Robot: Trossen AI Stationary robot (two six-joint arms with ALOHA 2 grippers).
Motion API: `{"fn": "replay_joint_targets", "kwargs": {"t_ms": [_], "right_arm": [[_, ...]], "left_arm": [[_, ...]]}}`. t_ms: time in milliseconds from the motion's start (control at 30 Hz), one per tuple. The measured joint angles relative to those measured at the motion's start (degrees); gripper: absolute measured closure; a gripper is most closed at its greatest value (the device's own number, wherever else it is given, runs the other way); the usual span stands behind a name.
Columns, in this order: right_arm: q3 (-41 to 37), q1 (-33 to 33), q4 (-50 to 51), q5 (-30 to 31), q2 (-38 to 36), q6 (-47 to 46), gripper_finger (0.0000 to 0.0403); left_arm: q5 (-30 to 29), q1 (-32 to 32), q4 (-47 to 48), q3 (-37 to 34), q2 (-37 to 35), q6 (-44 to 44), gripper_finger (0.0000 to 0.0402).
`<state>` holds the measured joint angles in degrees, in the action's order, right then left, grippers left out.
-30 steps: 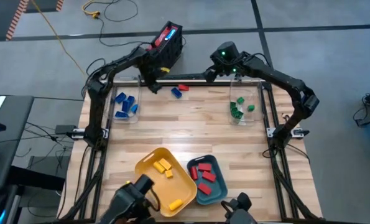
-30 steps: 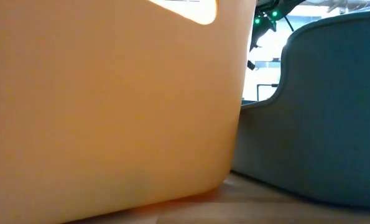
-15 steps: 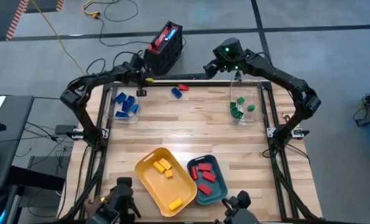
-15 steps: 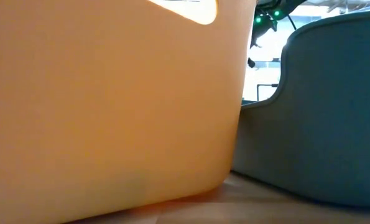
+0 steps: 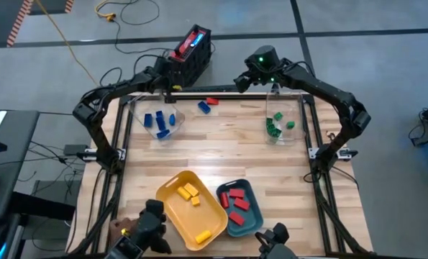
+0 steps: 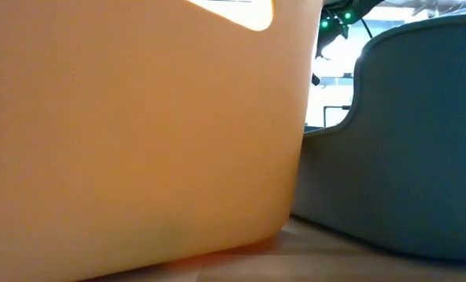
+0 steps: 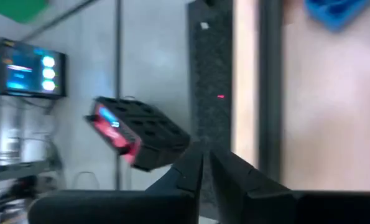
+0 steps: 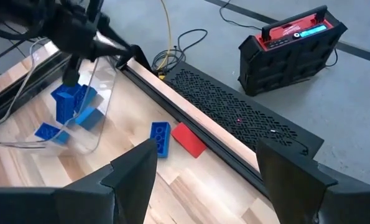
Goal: Sort blocks
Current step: Put the blue game piece into the left transparent bin
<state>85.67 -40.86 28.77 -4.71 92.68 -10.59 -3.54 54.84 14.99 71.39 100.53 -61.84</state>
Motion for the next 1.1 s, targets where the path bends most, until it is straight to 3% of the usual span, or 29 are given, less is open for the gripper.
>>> {"fn": "replay_joint_targets", "kwargs": {"t_ms": [167,333,433,600,767,867,967,1100], "right_arm": [[0.0,0.0,-0.25,0.0,-0.02,-1.0,0.0113],[0.0,0.39,-1.4,-0.04,-0.08,-1.09,0.0113],[0.0,0.75,-1.9,-0.05,-0.09,-1.17,0.0113],[0.04,0.83,-2.36,-0.07,-0.11,-1.6,0.0113],[0.04,1.09,-4.14,-0.09,-0.08,-1.54,0.0113],[0.26,0.73,-6.35,-1.7,1.6,0.58,0.0113],[0.1,0.29,-7.13,-4.5,5.18,2.81,0.0113],[0.11,1.29,-10.16,-5.75,9.82,5.37,0.0113]], "left_arm": [[1.16,-2.02,4.08,1.43,-1.88,-0.57,0.0391],[0.46,-3.9,0.15,1.76,-1.85,5.63,0.0394],[2.7,-6.46,4.8,4.79,-1.66,7.26,0.0394],[10.24,-8.37,14.24,13.05,2.44,24.87,0.0394],[10.88,-9.37,25.85,27.43,8.92,34.71,0.0394],[15.73,-9.57,31.94,32.93,13.72,40.28,0.0394],[18.92,-9.36,31.22,33.25,14.25,46.2,0.0398],[12.6,-11.43,26.43,30.02,10.42,48.23,0.0401]]}}
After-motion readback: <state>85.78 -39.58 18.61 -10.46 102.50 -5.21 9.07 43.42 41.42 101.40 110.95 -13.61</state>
